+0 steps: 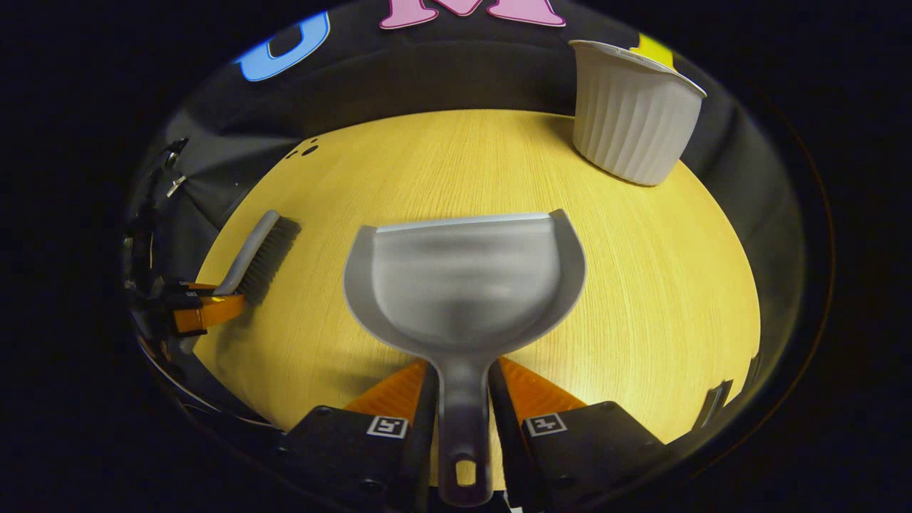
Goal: Pick up the small broom and dustpan from the desktop, sweep the trash into the dustpan with the broom, and then empty the trash into the garbage bin.
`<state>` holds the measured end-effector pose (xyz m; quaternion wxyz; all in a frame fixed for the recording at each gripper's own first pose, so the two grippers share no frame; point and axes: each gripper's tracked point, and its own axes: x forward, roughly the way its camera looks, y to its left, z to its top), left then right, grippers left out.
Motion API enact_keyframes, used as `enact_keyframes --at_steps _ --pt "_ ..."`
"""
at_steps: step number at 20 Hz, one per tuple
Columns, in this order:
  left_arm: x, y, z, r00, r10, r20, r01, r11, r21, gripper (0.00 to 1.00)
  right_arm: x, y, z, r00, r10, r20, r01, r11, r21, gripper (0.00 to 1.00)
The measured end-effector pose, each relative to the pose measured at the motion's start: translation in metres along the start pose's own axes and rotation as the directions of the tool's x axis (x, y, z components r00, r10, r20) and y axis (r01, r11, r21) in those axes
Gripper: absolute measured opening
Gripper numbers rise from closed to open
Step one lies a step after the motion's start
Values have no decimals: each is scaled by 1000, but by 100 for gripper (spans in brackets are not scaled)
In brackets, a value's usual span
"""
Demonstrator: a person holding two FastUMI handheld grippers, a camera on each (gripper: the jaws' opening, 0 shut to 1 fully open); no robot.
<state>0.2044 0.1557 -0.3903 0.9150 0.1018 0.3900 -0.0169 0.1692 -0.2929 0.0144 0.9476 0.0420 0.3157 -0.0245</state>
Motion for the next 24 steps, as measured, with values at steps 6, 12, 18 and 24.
enact_keyframes --at_steps 6,12,18,24 --pt "-34 -16 20 990 -67 122 68 998 -5 65 -29 22 27 996 65 59 -65 998 2 100" --pt "-130 -22 61 900 -65 431 114 990 -88 96 -125 35 97 930 87 357 -56 994 -94 99" --pt "-255 3 78 700 161 696 -24 979 -202 95 -227 45 147 726 94 682 -9 992 -128 99" --pt "-335 -34 85 535 136 834 -106 990 -94 96 -263 33 127 682 56 729 -39 998 -41 99"
